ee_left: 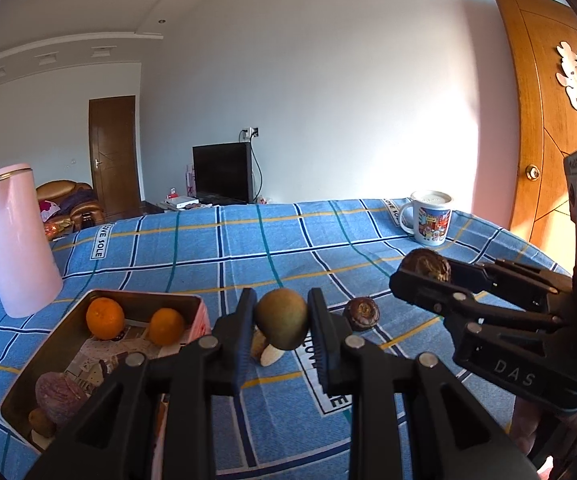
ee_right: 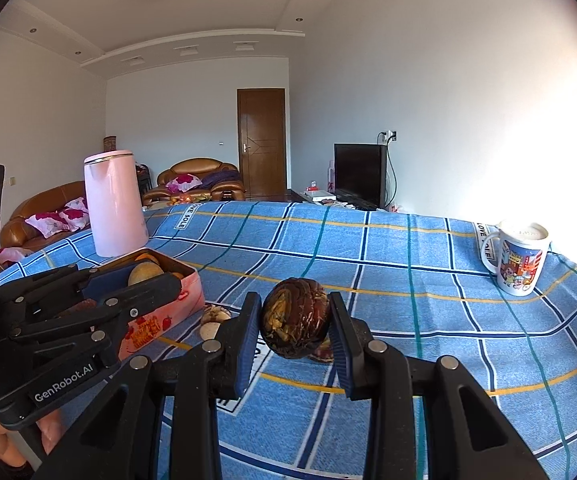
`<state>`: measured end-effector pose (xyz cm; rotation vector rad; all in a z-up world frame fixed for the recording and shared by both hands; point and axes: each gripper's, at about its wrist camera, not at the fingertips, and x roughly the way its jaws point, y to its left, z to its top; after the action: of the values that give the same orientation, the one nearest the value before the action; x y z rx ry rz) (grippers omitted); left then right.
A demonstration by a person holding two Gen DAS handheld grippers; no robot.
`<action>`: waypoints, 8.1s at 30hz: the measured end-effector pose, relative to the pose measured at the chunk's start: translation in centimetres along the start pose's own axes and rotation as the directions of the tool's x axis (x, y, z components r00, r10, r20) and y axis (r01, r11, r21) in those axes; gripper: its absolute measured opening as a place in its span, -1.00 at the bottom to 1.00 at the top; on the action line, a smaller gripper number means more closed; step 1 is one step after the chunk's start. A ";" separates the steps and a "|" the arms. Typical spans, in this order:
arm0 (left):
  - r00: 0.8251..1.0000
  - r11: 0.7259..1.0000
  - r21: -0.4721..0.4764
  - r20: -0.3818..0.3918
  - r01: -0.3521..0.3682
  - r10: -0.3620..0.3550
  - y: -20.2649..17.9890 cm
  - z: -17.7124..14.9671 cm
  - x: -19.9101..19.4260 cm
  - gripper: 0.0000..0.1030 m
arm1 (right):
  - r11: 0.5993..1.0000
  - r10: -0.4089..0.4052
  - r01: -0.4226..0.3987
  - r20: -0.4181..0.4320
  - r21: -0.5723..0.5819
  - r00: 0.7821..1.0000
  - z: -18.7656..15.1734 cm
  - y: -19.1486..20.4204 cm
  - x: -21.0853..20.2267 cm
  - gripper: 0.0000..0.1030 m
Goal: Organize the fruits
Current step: 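Carry the yellow fruit and brown pastry over the tin box, then open both grippers to release the fruit and pastry into the tin, then grasp the cream-brown cylindrical cake with the left gripper while the right grasps another brown pastry, then carry the cylindrical cake and brown pastry over the tin box, then open the right gripper over the tin while the left releases the cylindrical cake inside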
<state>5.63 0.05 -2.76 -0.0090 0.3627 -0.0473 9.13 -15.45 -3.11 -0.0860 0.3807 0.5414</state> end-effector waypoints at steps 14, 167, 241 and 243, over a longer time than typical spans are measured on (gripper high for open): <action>0.990 0.984 -0.115 -0.047 -0.137 0.132 8.3 -1.9 -3.6 -0.47 | 0.977 0.202 -0.205 -0.059 -0.053 0.978 1.1 8.1 2.8 -0.32; 0.995 0.998 -0.046 -0.093 -0.031 0.027 0.1 1.5 6.4 -0.32 | 0.998 -0.015 0.019 -0.063 0.067 0.998 0.6 -2.7 4.6 -0.12; 0.974 0.958 -0.177 -0.007 -0.224 0.226 12.7 0.6 -2.9 -0.32 | 0.980 0.185 -0.188 -0.043 -0.068 0.982 2.8 9.9 6.2 -0.12; 0.972 0.956 -0.176 -0.022 -0.235 0.235 13.2 0.6 -2.7 -0.32 | 0.976 0.198 -0.201 -0.051 -0.078 0.979 2.8 10.7 6.6 -0.12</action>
<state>3.87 13.37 -1.50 -0.1426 0.3657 0.2209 9.73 -2.63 -2.82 -0.1404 0.4118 0.7549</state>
